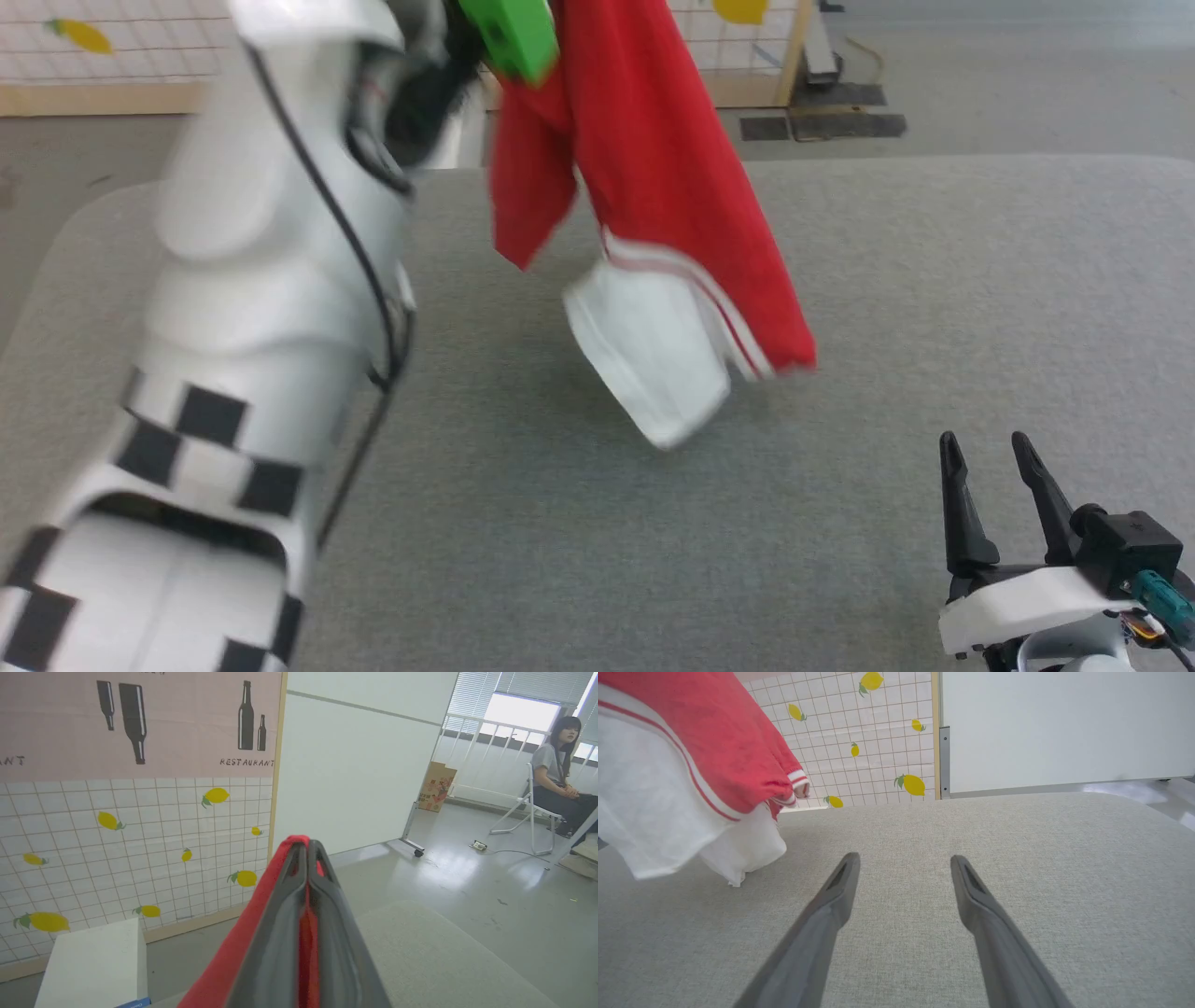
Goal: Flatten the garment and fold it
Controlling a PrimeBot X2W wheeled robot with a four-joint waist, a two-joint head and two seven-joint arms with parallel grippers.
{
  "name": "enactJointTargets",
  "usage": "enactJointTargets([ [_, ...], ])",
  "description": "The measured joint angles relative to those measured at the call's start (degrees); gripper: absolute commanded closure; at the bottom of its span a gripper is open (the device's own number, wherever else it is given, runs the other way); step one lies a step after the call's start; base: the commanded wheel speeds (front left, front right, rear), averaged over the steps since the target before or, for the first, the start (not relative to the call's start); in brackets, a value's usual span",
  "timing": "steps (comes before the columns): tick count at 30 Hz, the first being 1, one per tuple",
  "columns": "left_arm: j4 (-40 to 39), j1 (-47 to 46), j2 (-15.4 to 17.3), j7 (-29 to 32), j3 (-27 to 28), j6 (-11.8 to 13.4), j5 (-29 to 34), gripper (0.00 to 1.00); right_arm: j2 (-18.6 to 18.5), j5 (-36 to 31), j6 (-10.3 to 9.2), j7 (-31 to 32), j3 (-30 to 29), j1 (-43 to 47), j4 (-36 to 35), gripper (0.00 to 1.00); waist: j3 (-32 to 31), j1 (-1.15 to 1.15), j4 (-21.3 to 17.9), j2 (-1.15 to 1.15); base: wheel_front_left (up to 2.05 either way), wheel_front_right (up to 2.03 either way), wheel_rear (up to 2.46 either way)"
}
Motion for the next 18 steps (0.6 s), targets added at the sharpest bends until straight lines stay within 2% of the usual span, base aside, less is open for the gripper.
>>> enactJointTargets([
  [9,3.7,19.4,-2.6,3.3,-13.0,0.0,-6.0,1.0,0.0,0.5,0.0,-0.4,0.6,0.0,0.9,0.0,2.5,0.0,-3.0,0.0,0.0,0.0,0.0],
  [14,7.3,27.5,-3.2,9.1,-20.1,0.0,-8.1,1.0,0.0,0.5,0.0,-0.5,0.7,0.0,1.2,0.0,2.9,0.0,-3.0,0.0,0.0,0.0,0.0],
  [18,10.5,31.1,-3.3,14.8,-22.9,0.0,-9.5,1.0,0.0,0.5,0.0,-0.5,0.7,-0.1,1.5,0.0,2.3,0.0,-2.8,0.0,0.0,0.0,0.0],
])
